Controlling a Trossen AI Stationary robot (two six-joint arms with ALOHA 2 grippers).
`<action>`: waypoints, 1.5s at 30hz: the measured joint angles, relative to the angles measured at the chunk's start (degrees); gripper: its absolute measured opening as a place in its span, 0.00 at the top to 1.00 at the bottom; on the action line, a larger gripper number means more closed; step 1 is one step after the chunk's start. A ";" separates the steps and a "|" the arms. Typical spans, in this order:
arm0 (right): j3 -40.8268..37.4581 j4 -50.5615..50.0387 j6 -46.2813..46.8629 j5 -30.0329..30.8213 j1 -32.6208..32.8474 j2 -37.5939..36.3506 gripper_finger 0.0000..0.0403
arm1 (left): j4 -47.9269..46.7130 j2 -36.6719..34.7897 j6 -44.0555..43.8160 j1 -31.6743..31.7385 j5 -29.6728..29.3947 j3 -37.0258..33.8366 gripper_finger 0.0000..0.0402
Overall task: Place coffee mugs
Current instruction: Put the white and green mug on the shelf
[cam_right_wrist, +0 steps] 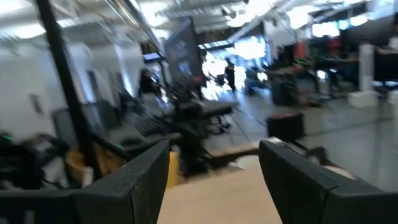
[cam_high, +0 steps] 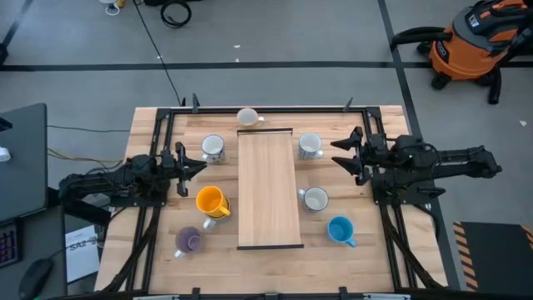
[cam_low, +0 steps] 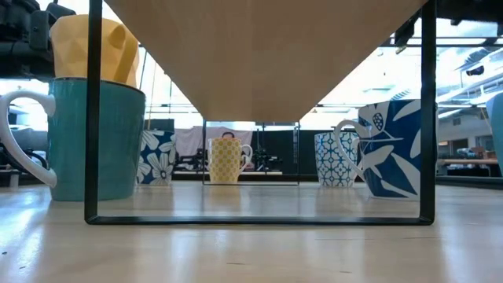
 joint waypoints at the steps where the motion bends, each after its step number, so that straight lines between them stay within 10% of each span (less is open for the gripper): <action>1: 1.67 -2.42 -0.76 0.93 -0.01 0.79 0.37 | -0.02 0.00 -0.01 0.01 0.00 0.00 0.87; 13: 14.17 -38.10 4.38 21.68 -2.30 9.28 0.37 | -0.02 0.00 0.01 0.00 0.00 0.00 0.87; 45: 6.44 -34.19 9.65 7.54 -16.05 31.51 0.37 | -0.04 0.11 0.01 0.00 0.00 0.00 0.87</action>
